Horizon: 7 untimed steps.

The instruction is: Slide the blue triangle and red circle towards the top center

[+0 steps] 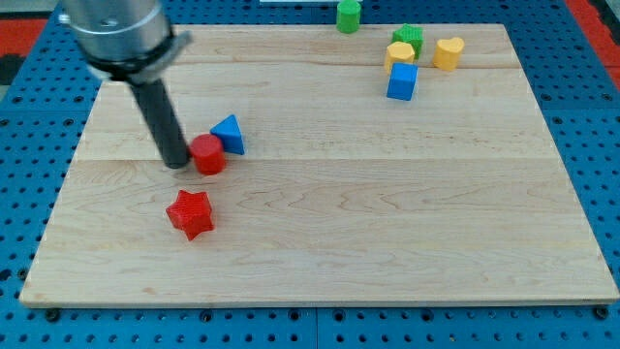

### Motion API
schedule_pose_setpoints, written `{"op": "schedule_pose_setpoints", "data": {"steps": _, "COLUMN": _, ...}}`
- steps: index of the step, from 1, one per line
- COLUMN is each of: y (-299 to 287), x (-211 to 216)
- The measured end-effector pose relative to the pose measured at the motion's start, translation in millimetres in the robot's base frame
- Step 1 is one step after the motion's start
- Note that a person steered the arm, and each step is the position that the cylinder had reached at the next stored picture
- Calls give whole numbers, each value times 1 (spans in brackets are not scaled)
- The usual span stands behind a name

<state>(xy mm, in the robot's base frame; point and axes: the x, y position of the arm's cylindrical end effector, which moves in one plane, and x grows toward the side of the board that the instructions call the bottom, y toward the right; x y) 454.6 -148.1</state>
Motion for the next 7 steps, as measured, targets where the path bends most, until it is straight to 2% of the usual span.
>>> {"op": "schedule_pose_setpoints", "data": {"steps": 1, "y": -4, "x": 37}}
{"op": "schedule_pose_setpoints", "data": {"steps": 2, "y": 27, "x": 19}}
{"op": "schedule_pose_setpoints", "data": {"steps": 3, "y": 47, "x": -37}}
{"op": "schedule_pose_setpoints", "data": {"steps": 4, "y": 70, "x": -64}}
{"op": "schedule_pose_setpoints", "data": {"steps": 7, "y": 74, "x": -186}}
